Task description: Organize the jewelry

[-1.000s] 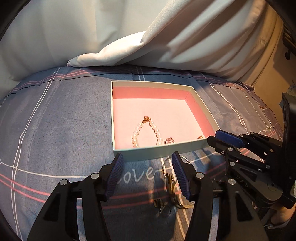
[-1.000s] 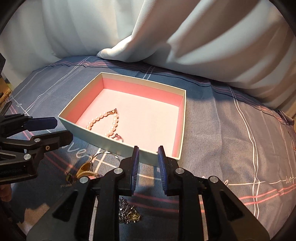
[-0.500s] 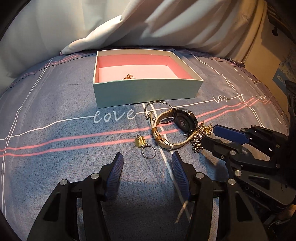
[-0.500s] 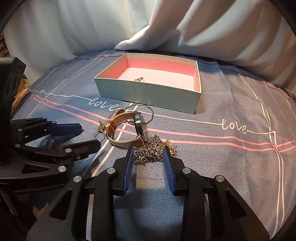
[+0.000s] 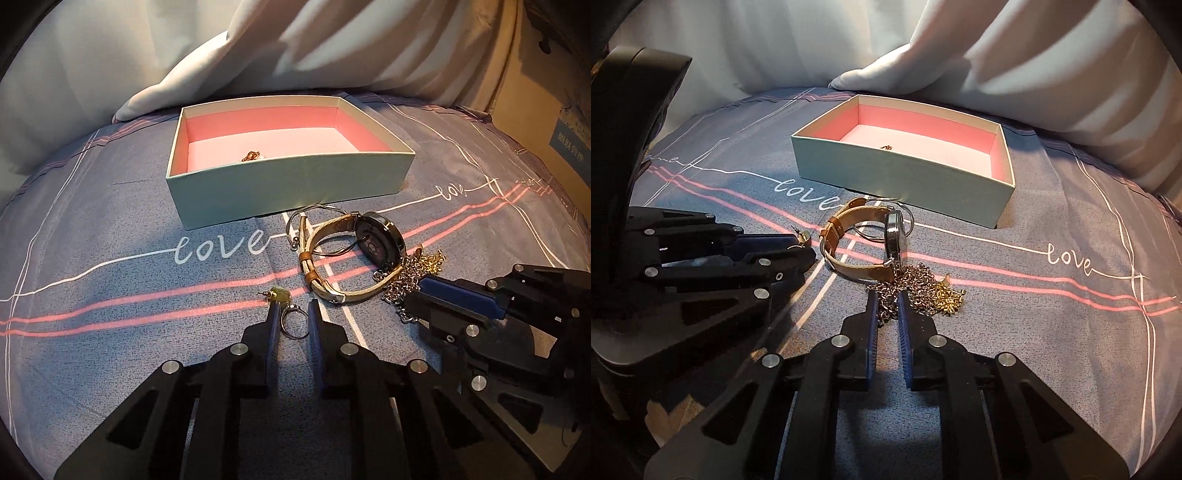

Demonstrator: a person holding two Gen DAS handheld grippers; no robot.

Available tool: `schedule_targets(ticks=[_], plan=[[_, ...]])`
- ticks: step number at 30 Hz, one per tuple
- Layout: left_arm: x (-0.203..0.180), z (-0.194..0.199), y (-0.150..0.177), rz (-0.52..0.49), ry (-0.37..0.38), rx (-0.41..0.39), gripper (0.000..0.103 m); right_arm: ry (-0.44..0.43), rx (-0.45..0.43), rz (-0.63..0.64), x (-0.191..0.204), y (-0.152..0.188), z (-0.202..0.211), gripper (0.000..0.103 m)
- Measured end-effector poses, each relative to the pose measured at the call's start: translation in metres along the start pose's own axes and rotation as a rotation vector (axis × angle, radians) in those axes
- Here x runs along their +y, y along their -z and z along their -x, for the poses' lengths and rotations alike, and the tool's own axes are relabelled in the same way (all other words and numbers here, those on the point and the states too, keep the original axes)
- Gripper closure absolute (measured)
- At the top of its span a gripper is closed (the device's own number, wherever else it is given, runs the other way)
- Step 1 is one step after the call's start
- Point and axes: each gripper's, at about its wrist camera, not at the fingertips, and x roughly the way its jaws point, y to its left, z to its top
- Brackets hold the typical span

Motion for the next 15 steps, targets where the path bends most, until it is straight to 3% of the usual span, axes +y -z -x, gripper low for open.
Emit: schedule_targets(ticks=[3,15], plan=[[0.003,0.004,-0.001,0.021,0.015,-0.006,0.088,-0.003,-0.013,-0.004,-0.001,-0.002,0.005,0.098],[0.011,0.036,-0.015,0.076,0.022,-0.072,0.088,0.004,-0.079,-0.083,-0.027,-0.01,0.034,0.101]])
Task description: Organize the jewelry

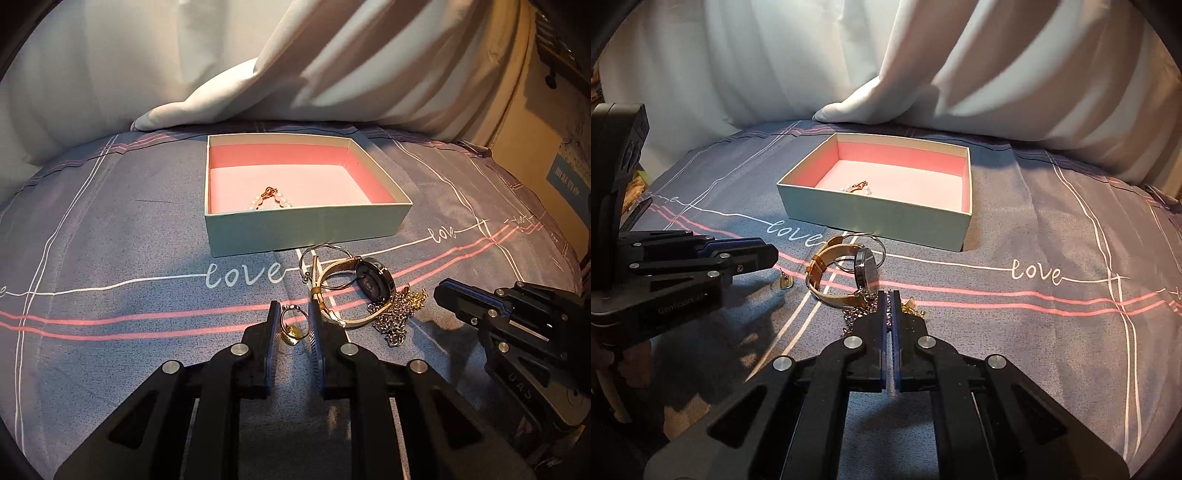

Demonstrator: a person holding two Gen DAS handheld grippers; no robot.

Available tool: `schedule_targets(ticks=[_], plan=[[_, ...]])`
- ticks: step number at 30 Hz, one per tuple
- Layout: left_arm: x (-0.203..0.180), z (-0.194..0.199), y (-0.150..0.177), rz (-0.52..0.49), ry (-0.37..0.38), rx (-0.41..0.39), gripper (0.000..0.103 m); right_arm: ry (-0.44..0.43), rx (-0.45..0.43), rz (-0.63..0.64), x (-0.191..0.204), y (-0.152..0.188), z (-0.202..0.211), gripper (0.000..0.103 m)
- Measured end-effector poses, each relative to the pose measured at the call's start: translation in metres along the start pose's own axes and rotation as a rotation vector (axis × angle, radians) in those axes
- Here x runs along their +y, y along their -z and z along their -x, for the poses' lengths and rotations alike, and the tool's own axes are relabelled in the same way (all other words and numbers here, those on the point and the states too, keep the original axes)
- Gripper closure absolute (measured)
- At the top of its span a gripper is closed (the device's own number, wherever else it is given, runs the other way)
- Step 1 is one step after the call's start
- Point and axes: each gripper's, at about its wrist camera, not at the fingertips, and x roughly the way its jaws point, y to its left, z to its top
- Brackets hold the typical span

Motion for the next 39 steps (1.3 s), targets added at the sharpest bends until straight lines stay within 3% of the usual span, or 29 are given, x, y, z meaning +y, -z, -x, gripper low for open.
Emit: schedule_targets(ticks=[8,12,21,27,37,39], plan=[[0.001,0.002,0.0,0.011,0.0,-0.001,0.088,-0.041,0.049,-0.038,-0.004,0.003,-0.007,0.101],[0.004,0.002,-0.004,0.02,0.008,-0.002,0.088,-0.051,0.047,0.012,0.011,-0.003,-0.016,0.101],[0.013,-0.012,-0.077,0.054,0.013,-0.064,0.088,-0.006,-0.013,0.064,0.012,-0.087,-0.045,0.101],[0.02,-0.035,-0.117,0.069,-0.008,-0.051,0.088,0.018,-0.01,0.064,0.003,-0.123,-0.061,0.101],[0.023,-0.048,-0.118,0.085,-0.021,-0.01,0.088,0.042,0.003,0.063,-0.004,-0.119,-0.065,0.1],[0.025,-0.047,-0.116,0.095,-0.004,-0.008,0.081,0.04,0.004,0.057,-0.006,-0.118,-0.065,0.101]])
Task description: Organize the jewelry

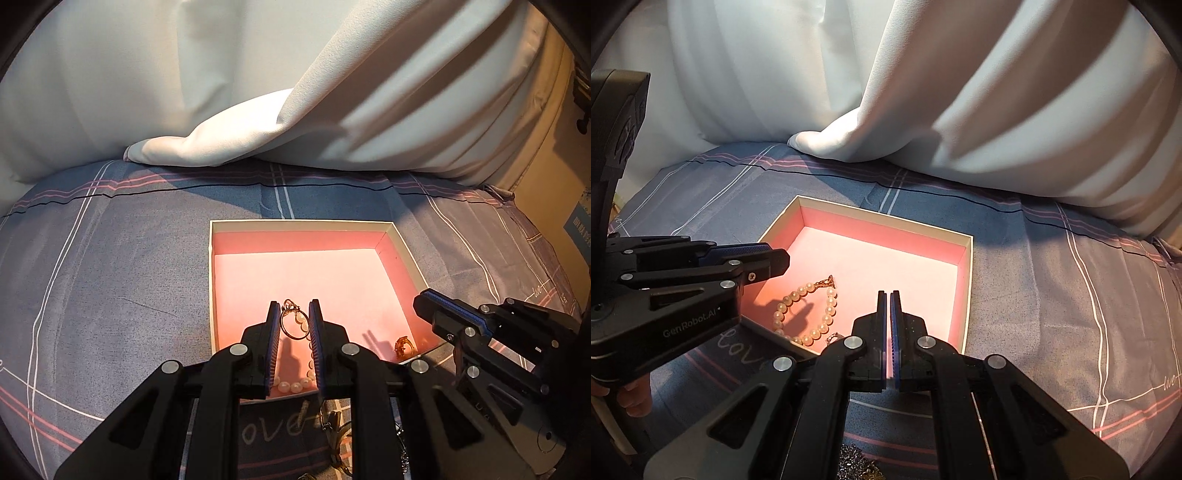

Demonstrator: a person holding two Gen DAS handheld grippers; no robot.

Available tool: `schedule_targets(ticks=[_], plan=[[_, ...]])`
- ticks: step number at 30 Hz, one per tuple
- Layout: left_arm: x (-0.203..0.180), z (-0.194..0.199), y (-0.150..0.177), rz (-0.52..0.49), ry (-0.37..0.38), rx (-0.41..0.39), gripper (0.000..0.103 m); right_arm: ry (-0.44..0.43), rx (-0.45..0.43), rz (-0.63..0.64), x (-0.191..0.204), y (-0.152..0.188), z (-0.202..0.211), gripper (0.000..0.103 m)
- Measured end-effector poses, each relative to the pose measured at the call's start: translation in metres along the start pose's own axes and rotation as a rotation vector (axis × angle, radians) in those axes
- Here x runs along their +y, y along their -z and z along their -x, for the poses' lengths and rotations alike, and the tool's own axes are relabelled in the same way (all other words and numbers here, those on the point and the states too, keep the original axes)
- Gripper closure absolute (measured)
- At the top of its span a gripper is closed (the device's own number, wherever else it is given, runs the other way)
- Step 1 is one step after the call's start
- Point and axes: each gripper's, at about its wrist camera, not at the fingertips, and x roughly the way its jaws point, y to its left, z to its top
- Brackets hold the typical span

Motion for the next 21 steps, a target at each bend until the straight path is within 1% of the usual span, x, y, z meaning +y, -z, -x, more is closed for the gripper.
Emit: schedule_targets(ticks=[1,2,3,4,5,6,10,13,16,20,21], plan=[[0.001,0.001,0.001,0.004,0.017,0.003,0.058,-0.001,0.007,-0.001,0.0,0.001,0.0,0.1],[0.001,0.004,0.001,0.009,0.021,-0.004,0.042,0.011,0.009,0.0,-0.001,0.001,0.0,0.096],[0.001,0.009,0.003,0.015,0.0,-0.028,0.018,0.023,0.007,0.004,-0.001,0.003,0.002,0.091],[0.001,0.015,0.004,0.018,-0.004,-0.058,0.016,0.023,0.006,0.003,-0.001,0.004,0.004,0.077],[0.001,0.02,0.005,0.012,0.013,-0.065,0.016,0.022,-0.001,-0.003,-0.002,0.007,0.007,0.059],[0.001,0.024,0.007,0.004,0.022,-0.061,0.016,0.026,-0.014,-0.007,-0.003,0.011,0.012,0.054],[0.006,0.038,0.033,-0.012,0.025,-0.046,0.016,0.003,-0.009,-0.025,-0.008,0.035,0.028,0.053],[0.01,0.043,0.064,-0.022,0.016,-0.014,0.016,-0.036,0.031,-0.061,-0.011,0.064,0.036,0.053],[0.009,0.04,0.096,-0.039,0.011,0.031,0.018,-0.043,0.062,-0.072,-0.01,0.091,0.04,0.053],[-0.005,0.026,0.121,-0.155,-0.045,0.08,0.025,-0.051,0.08,-0.105,-0.01,0.113,0.043,0.053],[-0.008,0.021,0.124,-0.182,-0.057,0.091,0.03,-0.052,0.085,-0.108,-0.01,0.115,0.042,0.053]])
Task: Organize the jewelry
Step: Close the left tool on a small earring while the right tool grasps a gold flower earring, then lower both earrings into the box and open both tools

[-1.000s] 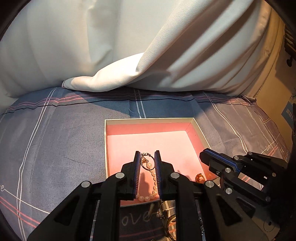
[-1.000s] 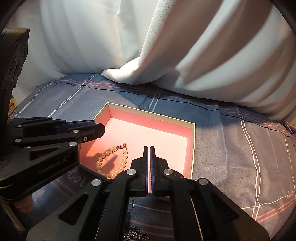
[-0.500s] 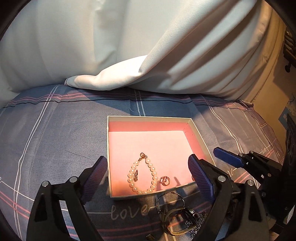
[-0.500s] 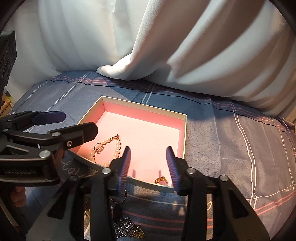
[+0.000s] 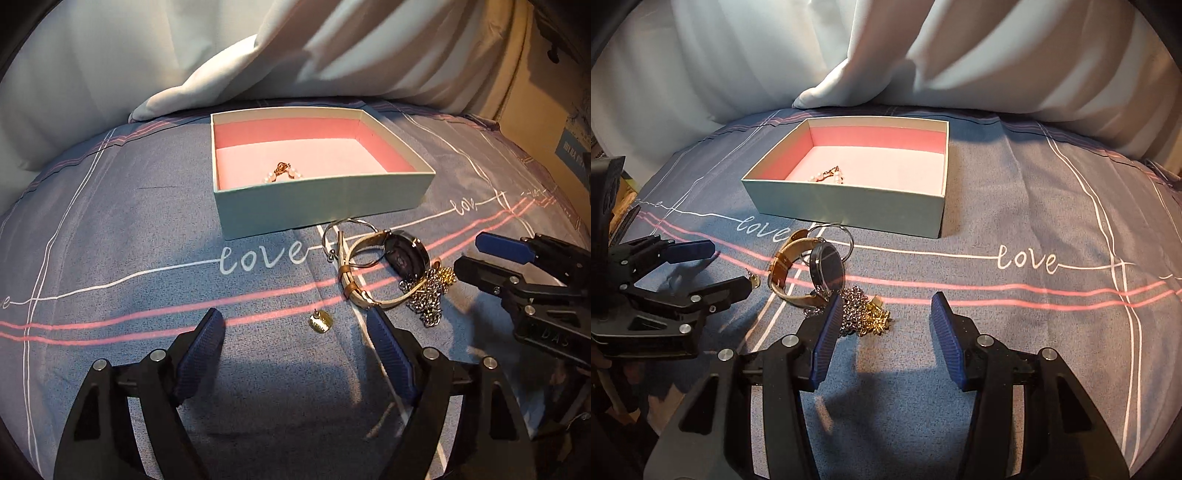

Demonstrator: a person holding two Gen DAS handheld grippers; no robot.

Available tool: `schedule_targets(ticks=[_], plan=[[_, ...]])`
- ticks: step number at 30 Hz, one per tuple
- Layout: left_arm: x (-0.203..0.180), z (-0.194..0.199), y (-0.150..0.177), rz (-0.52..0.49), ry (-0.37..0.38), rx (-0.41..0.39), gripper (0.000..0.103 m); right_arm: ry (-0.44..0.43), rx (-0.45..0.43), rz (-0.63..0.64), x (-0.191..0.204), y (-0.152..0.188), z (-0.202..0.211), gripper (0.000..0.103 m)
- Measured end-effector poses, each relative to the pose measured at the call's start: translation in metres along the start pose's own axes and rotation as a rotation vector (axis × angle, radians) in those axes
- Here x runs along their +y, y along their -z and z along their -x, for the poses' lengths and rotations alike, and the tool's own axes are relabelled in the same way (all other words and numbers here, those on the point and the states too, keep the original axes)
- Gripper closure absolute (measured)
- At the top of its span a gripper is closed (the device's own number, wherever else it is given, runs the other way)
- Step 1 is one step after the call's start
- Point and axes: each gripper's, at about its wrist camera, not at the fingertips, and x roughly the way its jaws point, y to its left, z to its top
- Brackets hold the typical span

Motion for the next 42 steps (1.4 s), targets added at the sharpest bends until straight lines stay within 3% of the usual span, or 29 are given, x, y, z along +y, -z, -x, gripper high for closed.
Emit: schedule_targets(ticks=[1,5,6,9,12,16,22,27,35,42], plan=[[-0.004,-0.005,0.0,-0.024,-0.011,0.008,0.036,-0.001,0.004,-0.002,0.0,0.002,-0.001,0.053],[-0.017,-0.017,-0.001,-0.115,-0.061,0.014,0.042,-0.002,0.028,0.005,0.0,0.004,-0.008,0.053],[-0.018,-0.018,-0.002,-0.121,-0.053,0.015,0.049,-0.004,0.032,0.009,0.0,0.005,-0.01,0.054],[-0.017,-0.02,-0.004,-0.114,-0.048,0.012,0.068,-0.014,0.041,0.025,0.002,0.006,-0.017,0.064],[-0.016,-0.018,-0.003,-0.105,-0.048,0.004,0.081,-0.048,0.04,0.04,0.005,0.005,-0.019,0.079],[-0.012,-0.016,-0.003,-0.072,-0.038,0.0,0.094,-0.044,0.034,0.07,0.01,0.006,-0.017,0.085],[-0.002,-0.007,-0.006,-0.011,0.002,-0.012,0.098,-0.028,0.001,0.069,0.013,-0.001,-0.003,0.085],[0.006,0.015,-0.019,0.022,0.03,-0.066,0.098,-0.027,-0.036,0.083,0.017,-0.016,0.01,0.085],[0.014,0.034,-0.061,0.05,0.038,-0.139,0.098,-0.024,-0.078,0.117,0.029,-0.048,0.01,0.085],[0.017,0.031,-0.105,0.071,0.03,-0.179,0.098,-0.016,-0.122,0.135,0.033,-0.096,0.001,0.085]])
